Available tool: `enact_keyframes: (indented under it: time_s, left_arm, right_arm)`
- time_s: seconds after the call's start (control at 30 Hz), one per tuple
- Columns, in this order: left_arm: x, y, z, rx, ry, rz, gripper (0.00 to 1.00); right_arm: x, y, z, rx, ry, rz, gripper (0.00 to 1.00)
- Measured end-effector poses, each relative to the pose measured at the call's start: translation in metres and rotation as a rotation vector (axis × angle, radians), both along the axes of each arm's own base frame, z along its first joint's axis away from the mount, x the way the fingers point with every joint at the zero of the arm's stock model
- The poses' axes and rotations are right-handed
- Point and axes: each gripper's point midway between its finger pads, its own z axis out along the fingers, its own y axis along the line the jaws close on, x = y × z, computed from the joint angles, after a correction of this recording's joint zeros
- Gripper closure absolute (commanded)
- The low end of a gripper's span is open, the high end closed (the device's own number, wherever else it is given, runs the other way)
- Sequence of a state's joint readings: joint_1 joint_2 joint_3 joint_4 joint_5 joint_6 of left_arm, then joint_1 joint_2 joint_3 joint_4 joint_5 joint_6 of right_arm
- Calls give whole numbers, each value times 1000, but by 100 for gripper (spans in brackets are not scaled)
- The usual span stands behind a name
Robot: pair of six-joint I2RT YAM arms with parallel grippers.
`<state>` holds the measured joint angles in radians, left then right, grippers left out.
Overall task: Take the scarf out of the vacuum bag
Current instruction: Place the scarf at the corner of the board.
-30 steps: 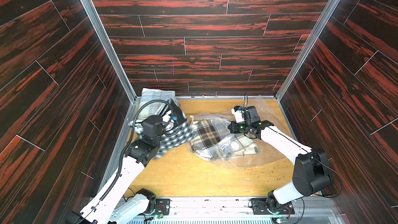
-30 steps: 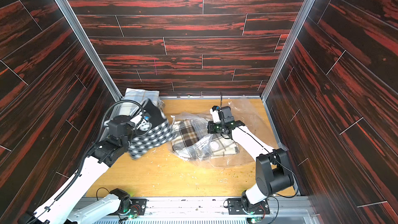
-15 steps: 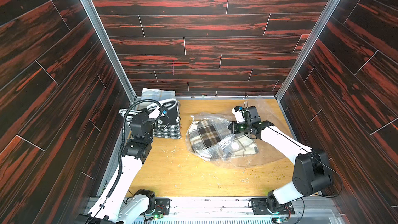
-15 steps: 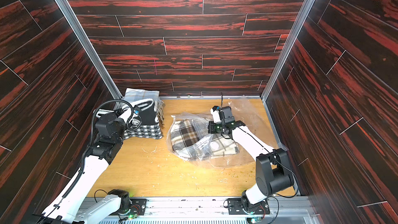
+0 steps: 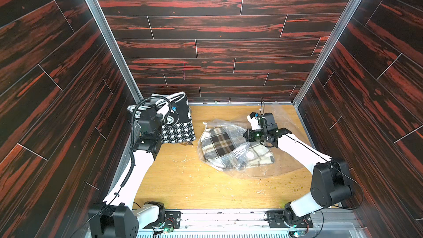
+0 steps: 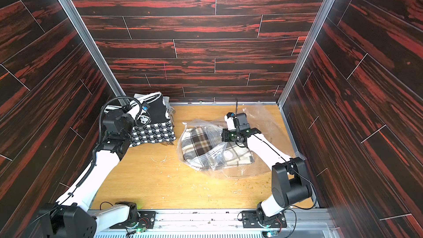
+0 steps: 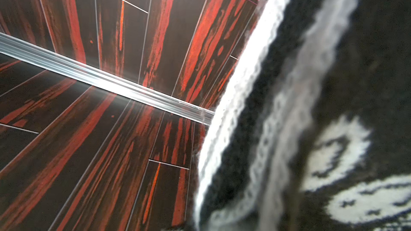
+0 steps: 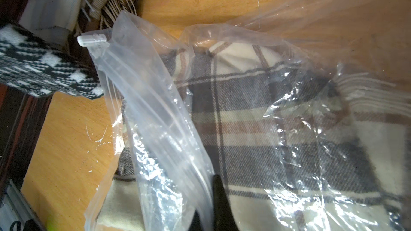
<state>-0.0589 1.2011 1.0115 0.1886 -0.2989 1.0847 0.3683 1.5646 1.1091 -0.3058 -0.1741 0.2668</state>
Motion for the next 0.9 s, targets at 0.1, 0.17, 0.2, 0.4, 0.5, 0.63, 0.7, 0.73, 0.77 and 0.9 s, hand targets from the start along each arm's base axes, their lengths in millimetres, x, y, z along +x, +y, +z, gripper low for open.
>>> enact_keyframes:
  time_s: [0.1, 0.17, 0.2, 0.4, 0.5, 0.63, 0.7, 0.73, 0.77, 0.9]
  left_arm:
    - [4, 8, 9, -2, -17, 1, 100]
    - [7, 14, 15, -1, -29, 4, 100]
    - [9, 18, 18, -1, -34, 6, 100]
    - [32, 27, 35, 1, -53, -2, 100]
    - [50, 27, 31, -6, -45, -25, 100]
    - [77, 28, 9, -23, 1, -47, 100]
    - [91, 28, -6, -30, 30, -53, 100]
    - [95, 28, -13, -32, 43, -55, 100]
    - [100, 29, -19, -33, 55, -55, 100]
    - [116, 30, -34, -36, 80, -56, 100]
  right_arm:
    - [0, 0, -4, -3, 10, 0, 100]
    - [0, 0, -7, -4, 16, 1, 100]
    - [1, 0, -8, -5, 20, 1, 100]
    - [1, 0, -9, -2, 22, 4, 100]
    - [1, 0, -8, 1, 19, 6, 100]
    - [1, 1, -9, 3, 16, 9, 100]
    - [1, 1, -9, 4, 14, 10, 100]
    - [1, 1, -10, 4, 14, 10, 100]
    - [1, 1, -10, 4, 15, 10, 100]
    - [1, 1, -10, 9, 15, 14, 100]
